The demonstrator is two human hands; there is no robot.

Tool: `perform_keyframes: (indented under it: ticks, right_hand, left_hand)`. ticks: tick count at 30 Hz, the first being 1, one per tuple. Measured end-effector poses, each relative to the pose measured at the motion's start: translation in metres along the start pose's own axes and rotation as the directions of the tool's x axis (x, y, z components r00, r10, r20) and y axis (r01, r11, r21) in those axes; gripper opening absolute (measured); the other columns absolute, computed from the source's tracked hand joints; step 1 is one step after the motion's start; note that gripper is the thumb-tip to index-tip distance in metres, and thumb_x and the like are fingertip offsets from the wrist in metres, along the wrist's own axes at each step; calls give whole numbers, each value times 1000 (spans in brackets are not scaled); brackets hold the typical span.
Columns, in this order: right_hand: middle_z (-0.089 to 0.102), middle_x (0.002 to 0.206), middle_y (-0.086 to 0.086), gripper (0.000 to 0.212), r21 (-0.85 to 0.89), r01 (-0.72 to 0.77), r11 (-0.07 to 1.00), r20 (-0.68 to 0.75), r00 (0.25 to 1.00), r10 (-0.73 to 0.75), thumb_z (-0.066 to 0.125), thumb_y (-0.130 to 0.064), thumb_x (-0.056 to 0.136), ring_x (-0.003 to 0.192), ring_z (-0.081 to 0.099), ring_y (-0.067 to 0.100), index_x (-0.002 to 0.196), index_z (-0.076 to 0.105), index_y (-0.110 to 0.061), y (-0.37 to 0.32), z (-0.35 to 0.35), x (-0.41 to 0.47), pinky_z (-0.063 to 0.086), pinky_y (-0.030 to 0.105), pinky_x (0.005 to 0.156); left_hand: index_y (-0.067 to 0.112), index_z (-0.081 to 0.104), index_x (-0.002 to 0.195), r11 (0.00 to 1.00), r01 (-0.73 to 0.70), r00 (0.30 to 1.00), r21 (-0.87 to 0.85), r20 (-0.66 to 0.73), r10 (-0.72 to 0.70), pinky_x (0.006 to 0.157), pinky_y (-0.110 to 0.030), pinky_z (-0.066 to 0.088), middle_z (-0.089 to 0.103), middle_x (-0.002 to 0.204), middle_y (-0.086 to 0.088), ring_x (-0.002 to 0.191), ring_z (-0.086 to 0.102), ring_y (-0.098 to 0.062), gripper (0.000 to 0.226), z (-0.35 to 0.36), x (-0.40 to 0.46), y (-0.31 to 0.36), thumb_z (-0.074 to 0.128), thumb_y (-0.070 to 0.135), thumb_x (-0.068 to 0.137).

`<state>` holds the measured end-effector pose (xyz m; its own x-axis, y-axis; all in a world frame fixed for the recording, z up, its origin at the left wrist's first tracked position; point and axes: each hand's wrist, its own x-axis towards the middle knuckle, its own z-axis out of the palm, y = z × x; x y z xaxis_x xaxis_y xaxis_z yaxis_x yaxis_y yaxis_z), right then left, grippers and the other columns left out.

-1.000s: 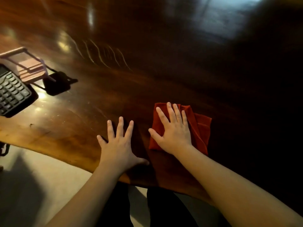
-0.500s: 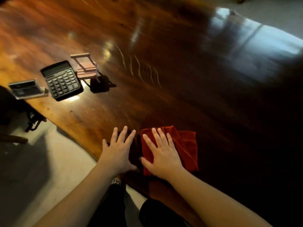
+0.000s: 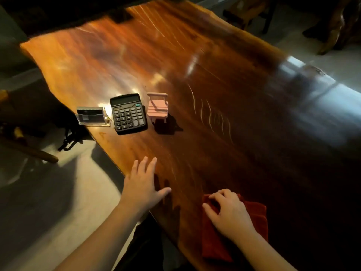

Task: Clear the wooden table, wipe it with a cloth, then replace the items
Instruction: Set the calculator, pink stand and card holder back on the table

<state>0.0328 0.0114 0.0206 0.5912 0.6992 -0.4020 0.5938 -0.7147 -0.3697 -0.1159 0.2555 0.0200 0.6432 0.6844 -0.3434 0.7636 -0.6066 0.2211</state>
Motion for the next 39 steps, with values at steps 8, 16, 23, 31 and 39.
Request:
perform_keyframes:
  ticks: [8, 16, 23, 31, 39]
  right_hand:
    - [54, 129, -12, 46, 159, -78, 984, -107, 990, 96, 63, -58, 92, 112, 52, 4, 132, 57, -37, -76, -29, 90, 48, 20, 79]
    - [43, 138, -7, 59, 222, 20, 975, -287, 957, 46, 65, -60, 86, 122, 49, 14, 138, 48, -38, -173, -45, 197, 47, 28, 85]
    - [34, 145, 4, 62, 206, -6, 978, -374, 924, 84, 68, -56, 86, 130, 43, 30, 139, 46, -32, -226, -40, 256, 47, 39, 95]
    - [32, 141, 9, 60, 169, -133, 977, -414, 889, 193, 72, -56, 84, 122, 49, 31, 130, 45, -28, -241, -23, 286, 54, 38, 87]
    - [33, 139, 7, 51, 254, -79, 964, -449, 873, 190, 75, -42, 86, 118, 49, 25, 127, 50, -26, -223, -26, 274, 42, 26, 76]
  left_hand:
    - [26, 16, 155, 978, 132, 967, -160, -197, -163, 110, -55, 36, 25, 161, -7, 148, 19, -31, 110, -59, 76, -61, 65, 76, 71]
    - [18, 22, 152, 956, 115, 933, -269, -302, -197, 114, -53, 29, 31, 155, -14, 144, 23, -36, 106, -91, 157, -83, 68, 70, 72]
    - [28, 7, 153, 947, 186, 949, -263, -202, -242, 107, -60, 32, 15, 161, -12, 147, 11, -36, 114, -79, 206, -70, 67, 74, 68]
    - [31, -1, 148, 935, 221, 942, -276, -189, -278, 108, -65, 27, 7, 163, -13, 148, 4, -40, 108, -60, 225, -63, 60, 76, 71]
    - [26, -4, 150, 927, 299, 923, -227, -178, -341, 105, -62, 34, 6, 162, -17, 144, 13, -48, 120, -60, 233, -51, 66, 76, 66]
